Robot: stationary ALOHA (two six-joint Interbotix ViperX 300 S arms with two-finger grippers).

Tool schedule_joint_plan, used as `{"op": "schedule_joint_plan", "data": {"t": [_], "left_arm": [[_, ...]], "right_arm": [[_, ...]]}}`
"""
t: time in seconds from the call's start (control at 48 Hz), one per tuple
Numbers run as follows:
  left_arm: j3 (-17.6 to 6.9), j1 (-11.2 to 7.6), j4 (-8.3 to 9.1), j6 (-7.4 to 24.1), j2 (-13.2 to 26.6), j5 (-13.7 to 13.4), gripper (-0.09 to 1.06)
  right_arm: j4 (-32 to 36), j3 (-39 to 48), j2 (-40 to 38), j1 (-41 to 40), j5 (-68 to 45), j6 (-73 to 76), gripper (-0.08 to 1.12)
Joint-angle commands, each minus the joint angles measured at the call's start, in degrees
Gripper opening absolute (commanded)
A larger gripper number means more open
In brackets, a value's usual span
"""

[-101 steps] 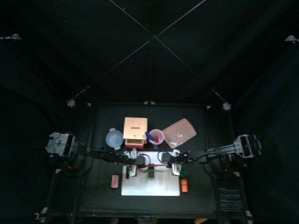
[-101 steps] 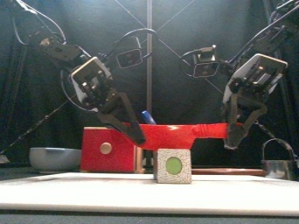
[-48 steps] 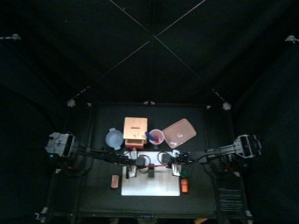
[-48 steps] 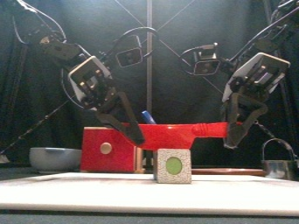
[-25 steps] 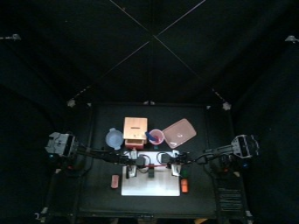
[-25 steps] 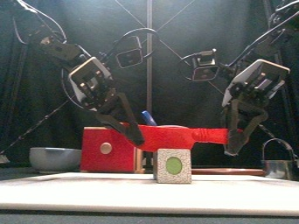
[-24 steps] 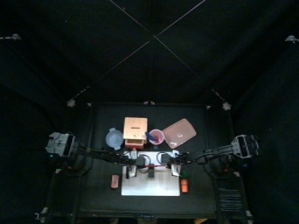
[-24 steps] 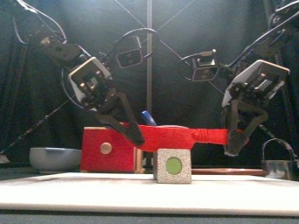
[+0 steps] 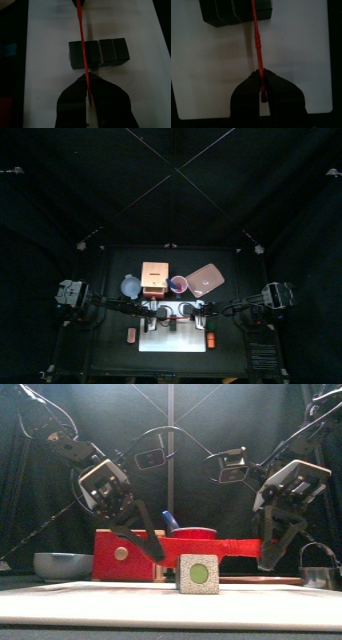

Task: Place sushi on board then cut the sushi with the knife then place the pieces on the plate
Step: Cut the sushi into 4 pieces

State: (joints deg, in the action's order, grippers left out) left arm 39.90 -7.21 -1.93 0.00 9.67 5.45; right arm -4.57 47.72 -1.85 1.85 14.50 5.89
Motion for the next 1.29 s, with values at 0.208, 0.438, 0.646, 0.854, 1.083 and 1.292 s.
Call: {"op": "schedule_joint_plan", "data": {"t": [0.208,0.438,0.646,0.854,1.083,1.292], "left_arm": [[-1.1,-1.23,-1.32,0.1,0.9,0.3,0.44],[-1.1,-0.53,-1.05,0.3,0.3,-0.2,0.44],[-0.9,0.70,-0.09,0.2,-1.7,-0.2,0.44],[-1.1,0.79,0.00,0.3,-3.0,-0.4,0.44],[-1.1,0.62,0.88,0.2,-7.7,-1.3,0.44],[-0.9,-1.23,0.97,0.1,-9.9,-1.7,0.44]], "right_arm": [[0.1,-1.6,1.5,-0.7,-0.4,0.2,0.34],[1.7,-2.0,1.1,-1.7,-0.7,0.2,0.34],[3.9,-2.9,0.7,-2.7,-0.2,0.3,0.34],[3.7,-3.8,-1.1,-2.3,2.5,0.3,0.34],[3.9,-5.1,-6.7,-2.1,5.3,0.3,0.34],[3.5,-4.7,-10.7,0.7,6.0,0.3,0.34]]}}
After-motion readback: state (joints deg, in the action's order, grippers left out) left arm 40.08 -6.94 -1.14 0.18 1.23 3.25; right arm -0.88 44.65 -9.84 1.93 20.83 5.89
